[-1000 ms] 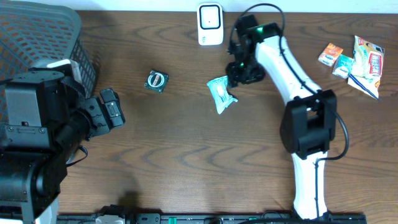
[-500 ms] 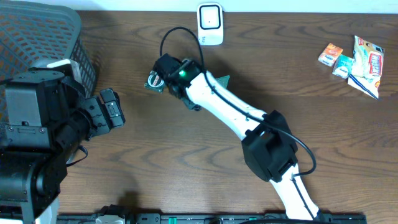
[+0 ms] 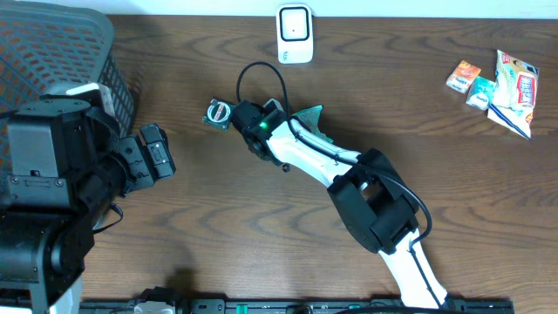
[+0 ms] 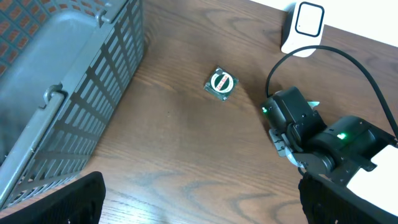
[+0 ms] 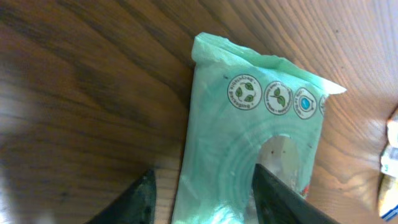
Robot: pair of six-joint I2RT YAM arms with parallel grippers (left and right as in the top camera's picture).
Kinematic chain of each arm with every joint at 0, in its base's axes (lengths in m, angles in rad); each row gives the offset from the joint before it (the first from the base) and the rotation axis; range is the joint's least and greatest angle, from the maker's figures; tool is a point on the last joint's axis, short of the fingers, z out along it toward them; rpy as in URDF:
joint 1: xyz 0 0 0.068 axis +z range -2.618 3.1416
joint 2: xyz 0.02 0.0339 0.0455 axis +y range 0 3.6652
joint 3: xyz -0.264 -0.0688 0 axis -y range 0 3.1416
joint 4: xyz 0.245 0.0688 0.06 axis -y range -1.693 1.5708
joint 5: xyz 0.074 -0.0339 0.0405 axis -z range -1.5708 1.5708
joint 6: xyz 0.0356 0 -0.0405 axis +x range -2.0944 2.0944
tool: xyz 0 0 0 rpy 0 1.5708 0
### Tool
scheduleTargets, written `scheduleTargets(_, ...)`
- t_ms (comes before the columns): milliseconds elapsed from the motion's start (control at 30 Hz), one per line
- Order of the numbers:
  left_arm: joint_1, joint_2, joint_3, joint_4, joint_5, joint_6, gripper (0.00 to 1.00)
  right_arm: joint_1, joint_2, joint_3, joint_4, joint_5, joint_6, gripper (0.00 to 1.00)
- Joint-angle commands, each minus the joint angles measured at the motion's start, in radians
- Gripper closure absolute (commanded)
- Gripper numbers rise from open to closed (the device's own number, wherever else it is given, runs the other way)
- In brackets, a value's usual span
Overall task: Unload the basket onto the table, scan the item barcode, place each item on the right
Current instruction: 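Lift the green wipes pack and hold it toward the scanner, then set the green wipes pack down on the table centre-right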
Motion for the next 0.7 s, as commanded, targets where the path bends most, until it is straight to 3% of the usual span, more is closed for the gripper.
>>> scheduleTargets(0,0.002,-0.002,0.007,-0.003,-0.005,0.002,0.02,-0.041,-0.009,-0.045,0.012,0.02,-0.001,0.65)
scheduleTargets(33,0.002,-0.002,0.007,-0.003,-0.005,0.002,0.02,-0.047,-0.009,-0.048,0.013,0.013,-0.001,0.7)
scheduleTargets(100,0.002,-0.002,0.007,-0.003,-0.005,0.002,0.02,-0.072,-0.009,-0.049,0.013,-0.022,-0.001,0.94)
scheduleTargets(133,0.002,-0.002,0.007,-0.003,-0.005,0.002,0.03,-0.081,-0.009,-0.047,0.011,-0.038,-0.001,0.99)
scheduleTargets(300,0.002,-0.002,0.007,-0.003,-0.005,0.002,0.02,-0.14,-0.012,0.049,-0.109,-0.267,-0.002,0.99)
scheduleTargets(533,0.002,-0.002,0.007,-0.003,-0.005,0.002,0.02,-0.273,-0.027,0.3,-0.3,-1.014,-0.225,0.99)
scheduleTargets(667,0.002,-0.002,0.007,-0.003,-0.006,0.002,0.02,-0.37,-0.027,0.294,-0.335,-1.506,-0.387,0.99)
